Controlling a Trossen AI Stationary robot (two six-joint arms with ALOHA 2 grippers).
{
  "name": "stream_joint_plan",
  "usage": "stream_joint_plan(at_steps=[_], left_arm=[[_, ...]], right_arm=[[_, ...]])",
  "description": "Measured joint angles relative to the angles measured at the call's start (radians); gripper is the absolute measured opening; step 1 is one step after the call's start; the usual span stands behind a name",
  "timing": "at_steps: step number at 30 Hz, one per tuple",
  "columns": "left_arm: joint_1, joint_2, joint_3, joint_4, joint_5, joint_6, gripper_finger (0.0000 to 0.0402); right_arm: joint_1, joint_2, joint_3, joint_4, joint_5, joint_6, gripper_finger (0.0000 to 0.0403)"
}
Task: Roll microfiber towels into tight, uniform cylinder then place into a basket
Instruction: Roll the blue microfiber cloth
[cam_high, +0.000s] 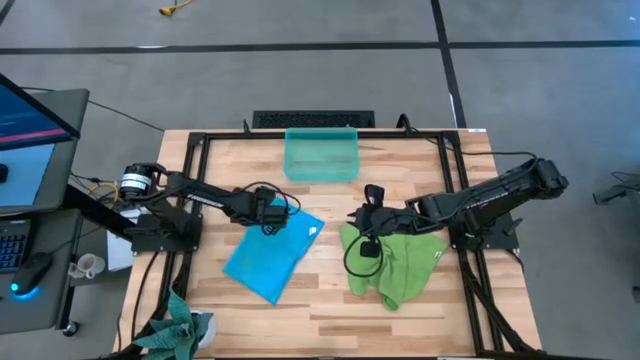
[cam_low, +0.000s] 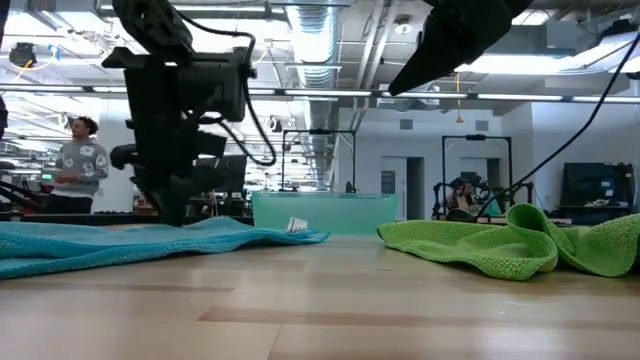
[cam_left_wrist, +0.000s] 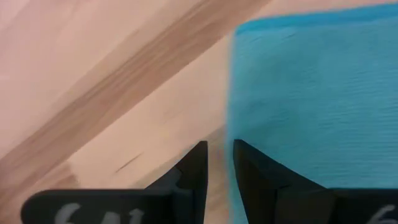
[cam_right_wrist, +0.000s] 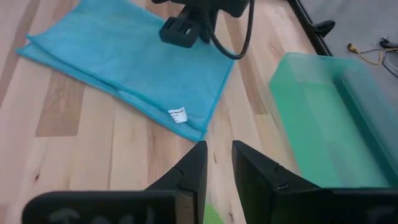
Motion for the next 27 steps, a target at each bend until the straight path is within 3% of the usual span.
stream_joint_plan(at_steps=[14,27], left_arm=[[-0.034,-0.035,-0.036,-0.061,0.033,-0.017,0.007],[-0.222,-0.037,-0.037,-0.215,0.205,-0.342,0.007]], right_arm=[[0.002,0.0,0.0,0.0,0.0,-0.001,0.0096],[-0.009,0.0,0.0,0.011,0.001,-0.028,0.0096]])
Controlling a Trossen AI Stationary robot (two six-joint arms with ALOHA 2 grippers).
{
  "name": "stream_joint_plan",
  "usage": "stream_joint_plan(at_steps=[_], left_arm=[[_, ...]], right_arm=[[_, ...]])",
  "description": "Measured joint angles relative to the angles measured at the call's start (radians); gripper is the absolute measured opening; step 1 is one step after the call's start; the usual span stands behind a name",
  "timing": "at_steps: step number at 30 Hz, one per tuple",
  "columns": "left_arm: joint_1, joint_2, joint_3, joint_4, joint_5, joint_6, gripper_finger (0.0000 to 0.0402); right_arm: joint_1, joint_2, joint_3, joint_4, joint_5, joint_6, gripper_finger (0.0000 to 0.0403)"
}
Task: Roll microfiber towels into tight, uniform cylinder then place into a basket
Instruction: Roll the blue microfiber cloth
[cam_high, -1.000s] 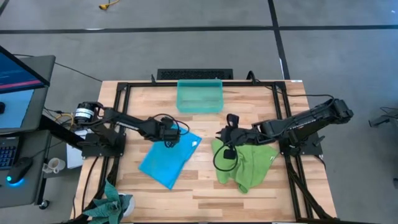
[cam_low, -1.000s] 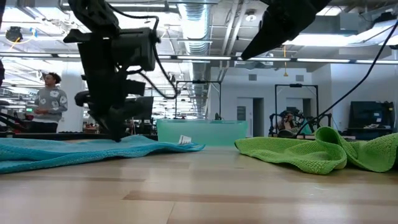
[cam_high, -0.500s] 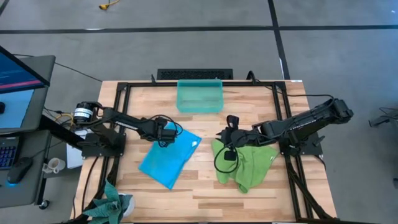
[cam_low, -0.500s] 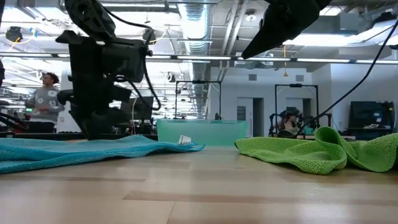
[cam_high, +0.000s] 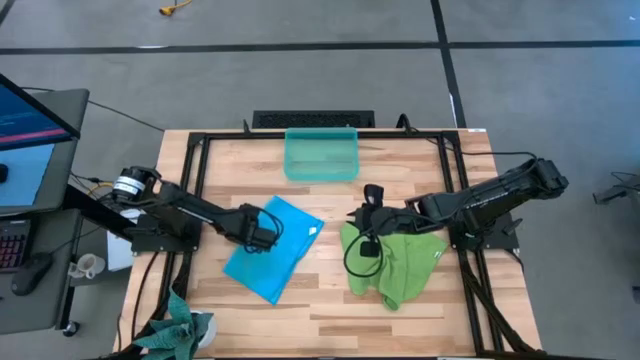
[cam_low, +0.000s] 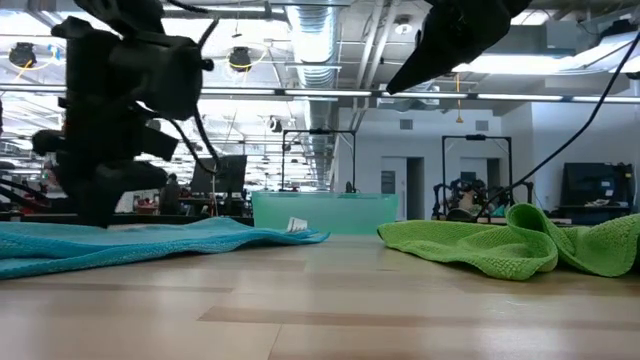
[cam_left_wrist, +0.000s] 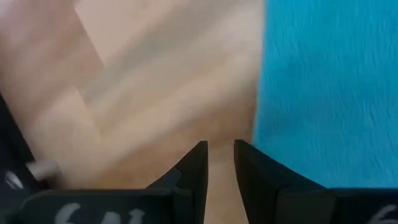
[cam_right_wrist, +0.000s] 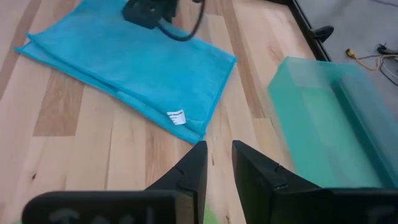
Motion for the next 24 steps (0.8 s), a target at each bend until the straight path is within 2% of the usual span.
stream_joint_plan(at_steps=[5,11,17,20,24], left_arm=[[-0.075,0.0,0.0,0.044,0.047,-0.081,0.007],[-0.124,0.0,0.0,0.11,0.063,-0.084,0.007],[-0.131,-0.001,0.009,0.167,0.082,0.03,0.007],[-0.132,0.001,0.049,0.141,0.081,0.061,0.007],[-0.135,0.002,0.094,-0.027,-0.022,0.039,0.007]], right_arm=[[-0.029,0.0,0.0,0.0,0.0,-0.001,0.0096],[-0.057,0.0,0.0,-0.001,0.0,0.003,0.0096],[-0.052,0.0,0.0,-0.001,0.0,0.007,0.0096],[-0.053,0.0,0.0,-0.001,0.0,0.008,0.0096],[-0.053,0.0,0.0,-0.002,0.0,0.008,0.0096]])
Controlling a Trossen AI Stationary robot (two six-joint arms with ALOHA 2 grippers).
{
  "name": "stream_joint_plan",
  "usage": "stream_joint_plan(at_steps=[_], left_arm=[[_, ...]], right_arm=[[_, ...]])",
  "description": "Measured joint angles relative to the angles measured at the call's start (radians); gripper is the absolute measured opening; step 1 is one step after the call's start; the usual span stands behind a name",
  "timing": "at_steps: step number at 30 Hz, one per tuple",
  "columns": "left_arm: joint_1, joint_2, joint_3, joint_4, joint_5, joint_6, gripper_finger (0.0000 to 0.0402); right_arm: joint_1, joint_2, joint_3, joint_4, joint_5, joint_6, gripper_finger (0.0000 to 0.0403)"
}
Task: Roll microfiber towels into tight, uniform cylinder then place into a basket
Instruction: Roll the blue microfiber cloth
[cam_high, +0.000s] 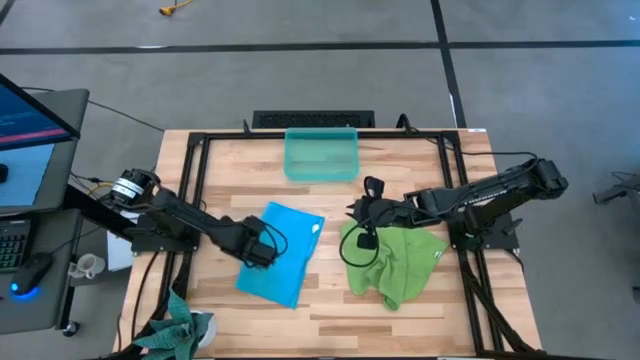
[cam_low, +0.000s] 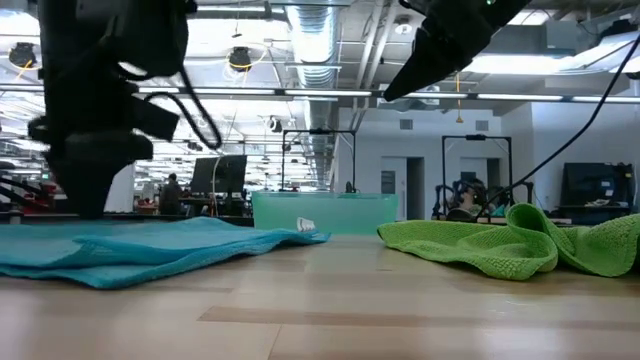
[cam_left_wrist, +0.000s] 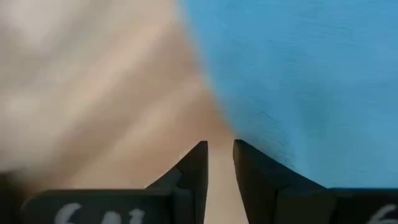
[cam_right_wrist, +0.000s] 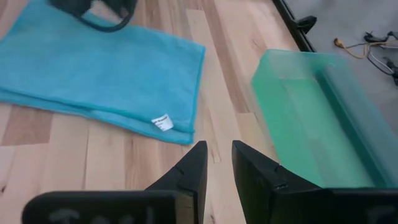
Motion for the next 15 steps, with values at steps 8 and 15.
stream_joint_plan(at_steps=[8,15], left_arm=[[-0.036,0.0,0.067,0.046,-0.13,0.072,0.0071],[-0.046,0.001,0.023,0.512,-0.059,0.396,0.0071]], right_arm=[[0.0,0.0,0.0,0.0,0.0,0.0,0.0096],[0.0,0.0,0.0,0.002,0.0,0.001,0.0096]])
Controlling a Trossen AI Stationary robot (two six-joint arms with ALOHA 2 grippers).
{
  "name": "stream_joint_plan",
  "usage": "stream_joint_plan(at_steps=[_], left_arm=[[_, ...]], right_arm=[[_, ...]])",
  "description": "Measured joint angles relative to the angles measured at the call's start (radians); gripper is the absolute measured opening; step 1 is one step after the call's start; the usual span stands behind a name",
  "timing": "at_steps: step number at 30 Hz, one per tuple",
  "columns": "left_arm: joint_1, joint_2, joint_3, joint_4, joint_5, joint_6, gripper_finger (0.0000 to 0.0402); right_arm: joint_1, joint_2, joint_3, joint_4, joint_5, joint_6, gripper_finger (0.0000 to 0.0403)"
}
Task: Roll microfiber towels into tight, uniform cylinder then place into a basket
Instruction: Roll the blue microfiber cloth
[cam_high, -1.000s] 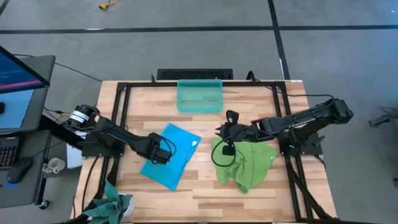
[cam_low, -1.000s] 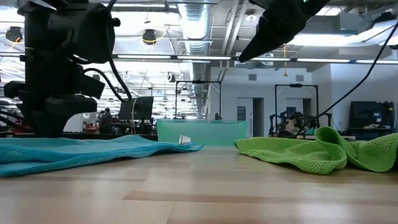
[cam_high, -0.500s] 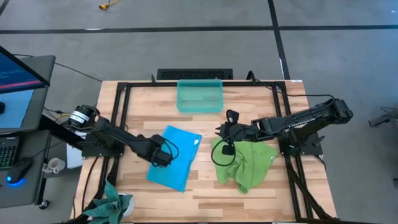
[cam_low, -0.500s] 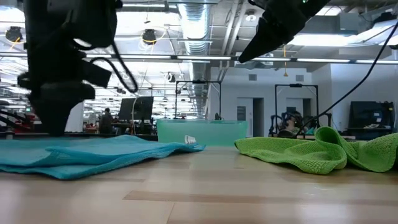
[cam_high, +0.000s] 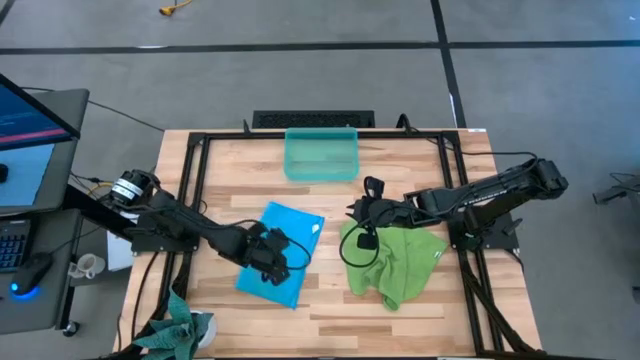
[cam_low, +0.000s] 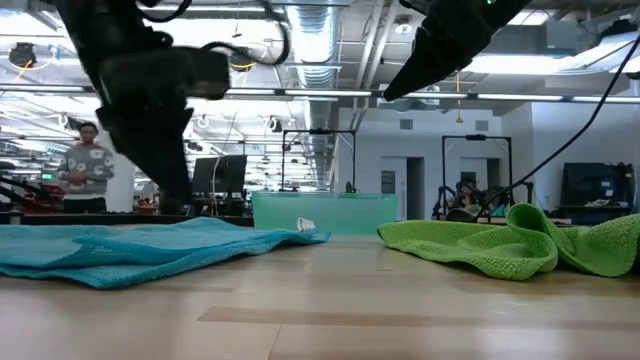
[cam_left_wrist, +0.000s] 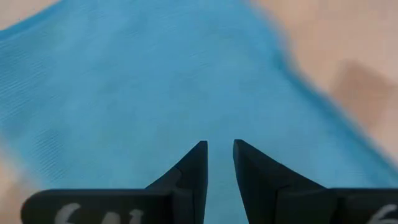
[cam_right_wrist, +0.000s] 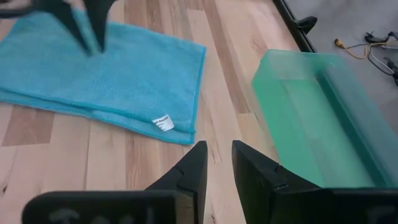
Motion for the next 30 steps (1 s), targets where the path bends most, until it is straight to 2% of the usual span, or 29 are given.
stream_joint_plan(at_steps=[3,14,19,25,30], left_arm=[[0.004,0.0,-0.006,0.061,0.012,0.031,0.0071],[0.025,0.001,-0.006,0.07,-0.009,0.01,0.0071],[0.029,0.045,-0.007,0.102,-0.01,0.01,0.0071],[0.06,0.134,-0.003,0.15,0.109,0.034,0.0071],[0.087,0.149,0.001,0.171,0.137,0.02,0.007]], right_arm=[[0.0,0.0,0.0,0.001,0.0,0.0,0.0096],[0.0,0.0,0.0,0.001,0.0,0.0,0.0096],[0.0,0.0,0.0,0.002,0.0,0.0,0.0096],[0.0,0.0,-0.001,0.0,0.0,0.0,0.0096],[0.0,0.0,-0.001,-0.001,0.0,-0.001,0.0096]])
